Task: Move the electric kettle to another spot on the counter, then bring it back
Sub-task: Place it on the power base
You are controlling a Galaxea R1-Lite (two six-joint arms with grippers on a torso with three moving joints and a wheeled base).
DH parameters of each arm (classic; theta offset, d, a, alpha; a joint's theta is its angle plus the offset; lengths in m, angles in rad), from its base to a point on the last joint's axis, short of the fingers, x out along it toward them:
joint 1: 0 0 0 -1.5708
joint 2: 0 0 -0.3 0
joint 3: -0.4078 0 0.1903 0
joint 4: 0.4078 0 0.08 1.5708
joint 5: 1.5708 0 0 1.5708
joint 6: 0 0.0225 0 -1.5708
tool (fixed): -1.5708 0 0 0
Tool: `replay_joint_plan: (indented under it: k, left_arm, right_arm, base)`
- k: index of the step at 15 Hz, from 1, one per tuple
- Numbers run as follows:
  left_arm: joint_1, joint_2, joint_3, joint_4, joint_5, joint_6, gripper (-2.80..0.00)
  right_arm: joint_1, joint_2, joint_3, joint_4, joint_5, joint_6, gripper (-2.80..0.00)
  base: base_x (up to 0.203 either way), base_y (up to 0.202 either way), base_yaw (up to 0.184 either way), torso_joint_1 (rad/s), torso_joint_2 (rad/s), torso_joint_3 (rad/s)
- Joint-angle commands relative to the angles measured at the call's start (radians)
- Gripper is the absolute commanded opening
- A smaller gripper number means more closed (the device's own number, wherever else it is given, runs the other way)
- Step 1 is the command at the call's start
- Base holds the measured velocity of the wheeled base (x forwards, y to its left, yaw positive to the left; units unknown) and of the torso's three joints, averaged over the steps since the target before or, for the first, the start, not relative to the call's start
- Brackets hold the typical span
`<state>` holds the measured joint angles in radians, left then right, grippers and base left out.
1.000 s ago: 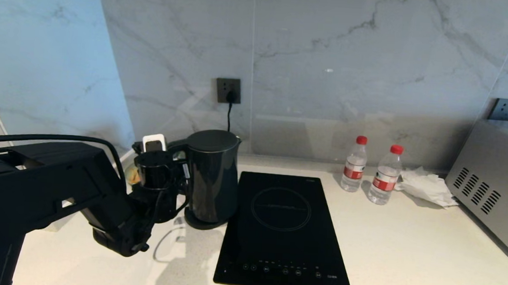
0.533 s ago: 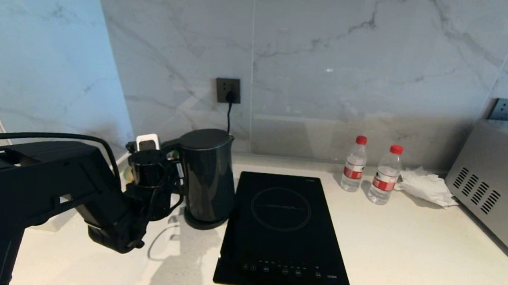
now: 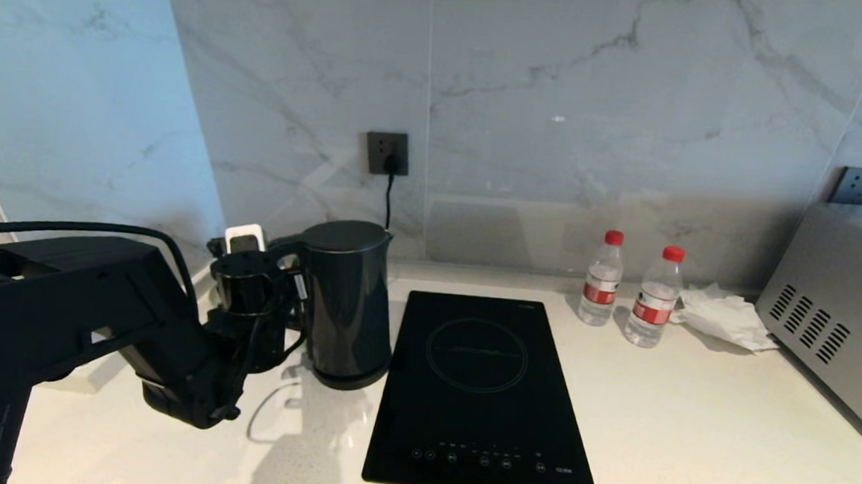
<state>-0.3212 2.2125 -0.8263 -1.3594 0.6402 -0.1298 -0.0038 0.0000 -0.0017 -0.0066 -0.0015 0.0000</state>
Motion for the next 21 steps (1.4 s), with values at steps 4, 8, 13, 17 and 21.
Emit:
replay_joint_plan:
  k: [4,8,13,17,21]
  left_arm:
    - [-0.027,-0.004,0.101,-0.097,0.004,-0.001,-2.80]
    - [-0.039,-0.004,0.184,-0.156,0.005,0.019,-2.80]
    - [-0.081,-0.016,0.224,-0.168,0.013,0.076,-2.80]
    - [-0.119,-0.028,0.249,-0.170,0.013,0.090,-2.80]
    - [-0.119,-0.019,0.245,-0.170,0.012,0.091,-2.80]
  right_arm:
    - [-0.001,0.000,0.000,-0.001,0.000,0.000,-2.80]
    - [-0.001,0.000,0.000,-0.001,0.000,0.000,-2.80]
    - [-0.001,0.000,0.000,-0.001,0.000,0.000,-2.80]
    - [-0.001,0.000,0.000,-0.001,0.000,0.000,-2.80]
    - [0.000,0.000,0.002,-0.001,0.000,0.000,-2.80]
  base:
    - [0.000,0.000,0.000,0.000,0.00,0.000]
    - [0.000,0.000,0.000,0.000,0.00,0.000]
    - [0.000,0.000,0.000,0.000,0.00,0.000]
    - [0.000,0.000,0.000,0.000,0.00,0.000]
    - [0.000,0.000,0.000,0.000,0.00,0.000]
